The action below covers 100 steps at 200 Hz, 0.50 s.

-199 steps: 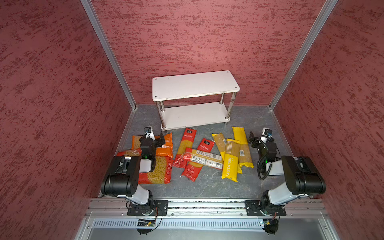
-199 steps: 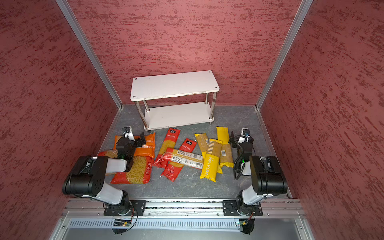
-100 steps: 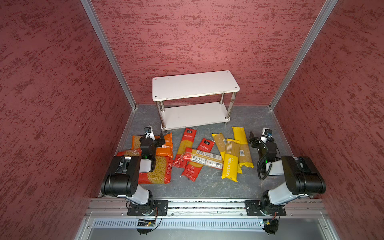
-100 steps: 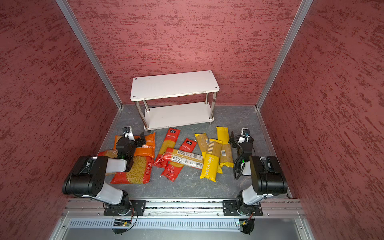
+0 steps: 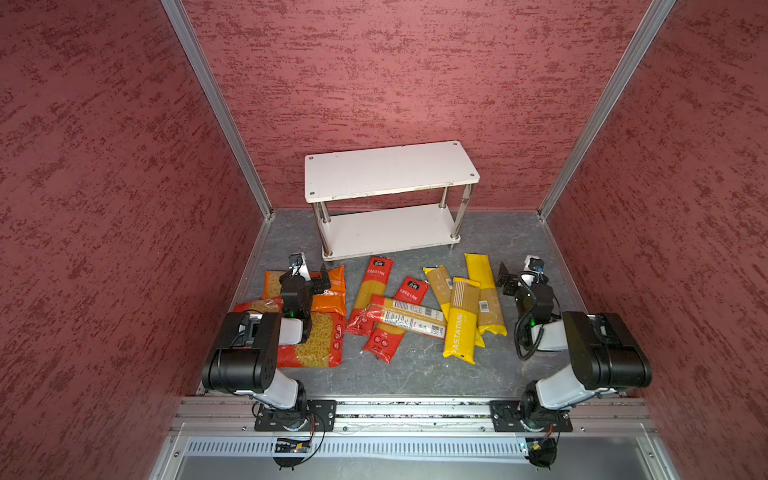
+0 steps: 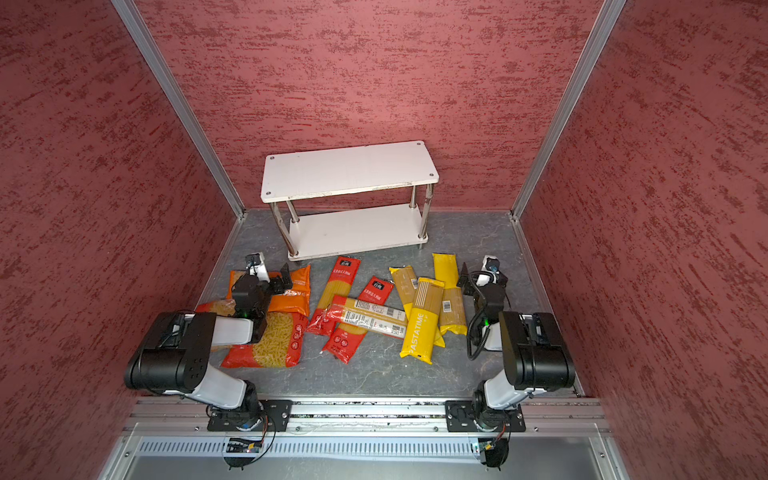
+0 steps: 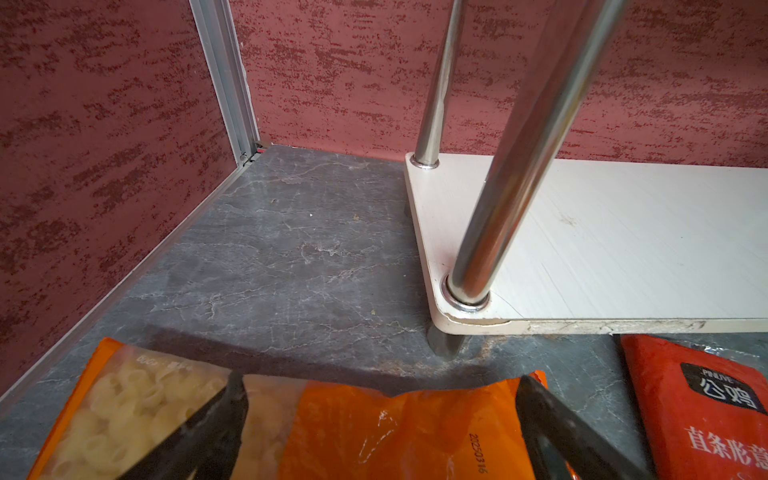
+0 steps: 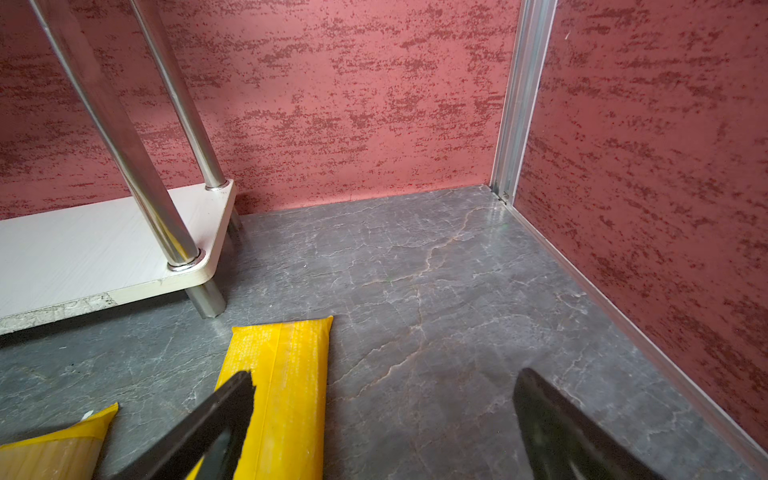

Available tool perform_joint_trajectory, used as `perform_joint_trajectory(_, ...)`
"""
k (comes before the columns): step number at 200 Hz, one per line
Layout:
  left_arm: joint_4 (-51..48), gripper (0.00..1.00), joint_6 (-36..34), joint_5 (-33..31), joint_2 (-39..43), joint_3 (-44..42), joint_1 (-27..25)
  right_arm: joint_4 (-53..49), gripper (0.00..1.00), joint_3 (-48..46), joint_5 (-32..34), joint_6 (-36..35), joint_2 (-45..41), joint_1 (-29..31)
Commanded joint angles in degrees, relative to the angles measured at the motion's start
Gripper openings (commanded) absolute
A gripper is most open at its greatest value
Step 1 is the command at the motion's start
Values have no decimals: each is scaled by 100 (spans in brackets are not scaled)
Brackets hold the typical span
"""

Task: Place and organize the pasta boxes and bags onto the shelf

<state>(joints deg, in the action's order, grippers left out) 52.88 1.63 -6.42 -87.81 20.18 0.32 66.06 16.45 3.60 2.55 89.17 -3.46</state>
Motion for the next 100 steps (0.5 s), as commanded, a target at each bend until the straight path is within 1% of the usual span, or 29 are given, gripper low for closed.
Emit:
perform_joint_trajectory(1,-1,100,-60,42,-22,74,3,-7,99,-19,-79,-50,-57,-4)
perform_joint_trajectory(12,-5,100,-58,41,-17,74,7,42,99,-47,13,-17,-57,-2)
perform_joint_trajectory(28,-1,100,-59,42,-18,76,8,187,99,-115,316,100,-57,-4)
perform_joint_trajectory(71,-6,100,-64,44,-17,76,4,198,99,-113,368,85,-67,4)
perform_joint_trajectory(86,-15,99,-52,76,-17,82,22,-15,99,-125,280,50,-345,20)
perform_joint_trajectory(96,3,100,-73,36,-15,80,6,-410,99,-46,221,-24,-555,44)
perform_joint_trajectory(100,1,100,-90,-67,14,78,-36,-592,99,-2,235,-40,-794,60)
